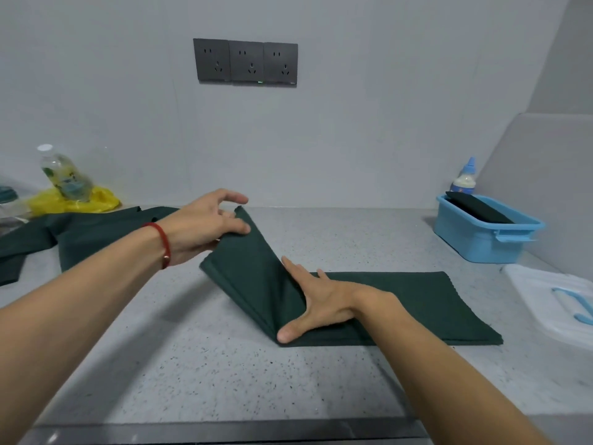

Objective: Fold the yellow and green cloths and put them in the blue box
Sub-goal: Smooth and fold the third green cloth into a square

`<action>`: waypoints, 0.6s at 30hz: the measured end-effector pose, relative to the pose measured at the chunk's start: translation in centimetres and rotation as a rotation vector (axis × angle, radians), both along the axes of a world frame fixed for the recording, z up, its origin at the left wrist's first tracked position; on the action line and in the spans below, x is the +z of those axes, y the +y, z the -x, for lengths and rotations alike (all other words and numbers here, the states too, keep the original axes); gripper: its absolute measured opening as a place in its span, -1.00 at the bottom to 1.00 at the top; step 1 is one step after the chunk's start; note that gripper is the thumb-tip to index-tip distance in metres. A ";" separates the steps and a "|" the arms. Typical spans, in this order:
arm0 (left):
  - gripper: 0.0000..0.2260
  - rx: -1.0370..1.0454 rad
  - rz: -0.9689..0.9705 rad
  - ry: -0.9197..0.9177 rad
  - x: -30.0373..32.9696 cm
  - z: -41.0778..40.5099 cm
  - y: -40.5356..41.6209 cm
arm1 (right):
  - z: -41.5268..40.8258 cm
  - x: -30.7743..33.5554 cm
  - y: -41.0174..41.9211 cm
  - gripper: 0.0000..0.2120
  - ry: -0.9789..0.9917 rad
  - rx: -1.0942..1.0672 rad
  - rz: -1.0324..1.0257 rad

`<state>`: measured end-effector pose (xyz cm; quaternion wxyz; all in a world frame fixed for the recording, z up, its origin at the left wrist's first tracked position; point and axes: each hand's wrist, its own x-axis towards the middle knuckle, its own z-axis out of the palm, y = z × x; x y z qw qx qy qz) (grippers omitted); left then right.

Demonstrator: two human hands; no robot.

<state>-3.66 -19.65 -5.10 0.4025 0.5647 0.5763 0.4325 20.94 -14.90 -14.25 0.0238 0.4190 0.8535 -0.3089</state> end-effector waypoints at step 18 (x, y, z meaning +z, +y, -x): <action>-0.71 -0.200 -0.267 0.825 -7.9 -17.0 2.0 | -10.6 -1.6 -2.8 -0.73 0.654 -0.723 0.097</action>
